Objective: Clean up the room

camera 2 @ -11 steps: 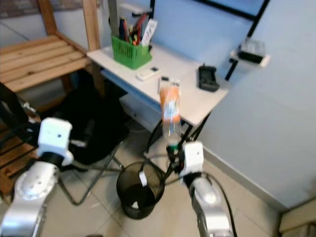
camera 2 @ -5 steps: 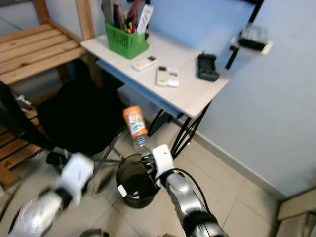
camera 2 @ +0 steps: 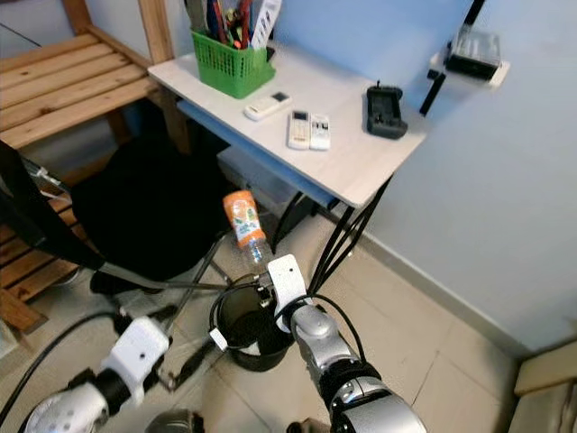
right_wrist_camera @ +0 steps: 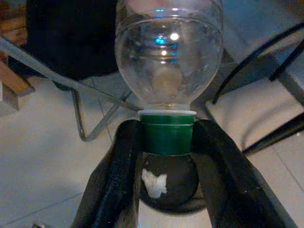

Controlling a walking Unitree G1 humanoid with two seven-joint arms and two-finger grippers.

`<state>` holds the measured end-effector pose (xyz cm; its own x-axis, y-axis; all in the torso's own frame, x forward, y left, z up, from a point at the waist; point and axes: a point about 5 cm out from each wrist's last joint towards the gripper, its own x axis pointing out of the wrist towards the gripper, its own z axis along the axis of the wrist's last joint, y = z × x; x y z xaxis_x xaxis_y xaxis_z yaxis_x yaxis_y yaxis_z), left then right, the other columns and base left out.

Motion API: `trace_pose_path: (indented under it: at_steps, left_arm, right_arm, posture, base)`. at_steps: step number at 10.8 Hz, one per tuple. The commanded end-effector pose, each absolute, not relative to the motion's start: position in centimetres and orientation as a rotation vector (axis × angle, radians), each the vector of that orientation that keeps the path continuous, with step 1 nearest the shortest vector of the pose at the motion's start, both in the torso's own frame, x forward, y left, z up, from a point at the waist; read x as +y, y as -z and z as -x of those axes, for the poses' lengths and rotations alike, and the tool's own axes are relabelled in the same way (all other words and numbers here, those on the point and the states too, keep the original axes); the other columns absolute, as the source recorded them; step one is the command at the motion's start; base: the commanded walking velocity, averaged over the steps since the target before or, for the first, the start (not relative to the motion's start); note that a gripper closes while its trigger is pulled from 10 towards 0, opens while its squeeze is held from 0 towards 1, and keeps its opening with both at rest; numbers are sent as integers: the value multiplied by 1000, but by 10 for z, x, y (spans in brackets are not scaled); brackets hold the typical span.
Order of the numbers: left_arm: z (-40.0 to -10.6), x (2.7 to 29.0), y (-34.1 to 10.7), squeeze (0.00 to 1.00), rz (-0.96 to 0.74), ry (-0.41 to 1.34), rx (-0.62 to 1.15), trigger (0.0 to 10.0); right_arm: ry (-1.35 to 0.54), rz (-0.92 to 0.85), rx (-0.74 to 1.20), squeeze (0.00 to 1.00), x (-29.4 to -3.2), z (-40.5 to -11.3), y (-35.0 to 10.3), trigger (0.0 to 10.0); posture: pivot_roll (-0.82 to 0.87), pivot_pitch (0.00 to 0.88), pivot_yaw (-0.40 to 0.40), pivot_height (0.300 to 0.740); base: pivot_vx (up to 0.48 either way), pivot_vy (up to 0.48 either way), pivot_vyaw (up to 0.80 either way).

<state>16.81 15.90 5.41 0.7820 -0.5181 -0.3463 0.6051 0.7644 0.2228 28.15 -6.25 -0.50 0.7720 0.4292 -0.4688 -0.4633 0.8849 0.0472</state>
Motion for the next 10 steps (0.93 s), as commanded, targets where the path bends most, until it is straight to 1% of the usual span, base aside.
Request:
trace_pose_path:
  at_steps: [1, 2, 4, 6, 7, 8, 9, 10]
  left_arm:
    - [-165, 154, -59, 0, -321, 641, 251, 10000]
    - [-161, 148, -64, 0, -297, 650, 231, 10000]
    - [-152, 141, -68, 0, -278, 678, 229, 10000]
    - [-137, 143, -66, 0, -272, 645, 274, 10000]
    - [-132, 142, -66, 0, -265, 622, 284, 10000]
    - [-130, 142, -66, 0, -261, 605, 290, 10000]
    - [-129, 142, -66, 0, -263, 598, 291, 10000]
    - [-129, 142, -66, 0, -265, 595, 292, 10000]
  right_arm:
    - [-460, 83, 504, 0, -66, -283, 6, 10000]
    - [-442, 114, 532, 0, -69, -281, 10, 10000]
    - [-448, 127, 557, 0, -65, -279, 12, 10000]
    - [-482, 169, 582, 0, -55, -275, 14, 10000]
    - [-498, 151, 597, 0, -50, -273, 15, 10000]
    - [-524, 151, 602, 608, -44, -272, 15, 10000]
    - [-535, 158, 603, 1000, -42, -271, 15, 10000]
    - [-536, 155, 604, 1000, -41, -270, 15, 10000]
  posture:
    - [252, 189, -66, 740]
    - [256, 214, -63, 740]
    - [277, 247, -67, 740]
    - [312, 283, -85, 740]
    - [324, 288, -95, 740]
    - [326, 289, -101, 740]
    - [327, 289, -105, 740]
    - [324, 287, -108, 740]
  base:
    - [0, 0, 0]
    - [0, 0, 0]
    - [0, 0, 0]
    - [0, 0, 0]
    - [0, 0, 0]
    - [0, 0, 0]
    - [0, 0, 0]
    - [0, 0, 0]
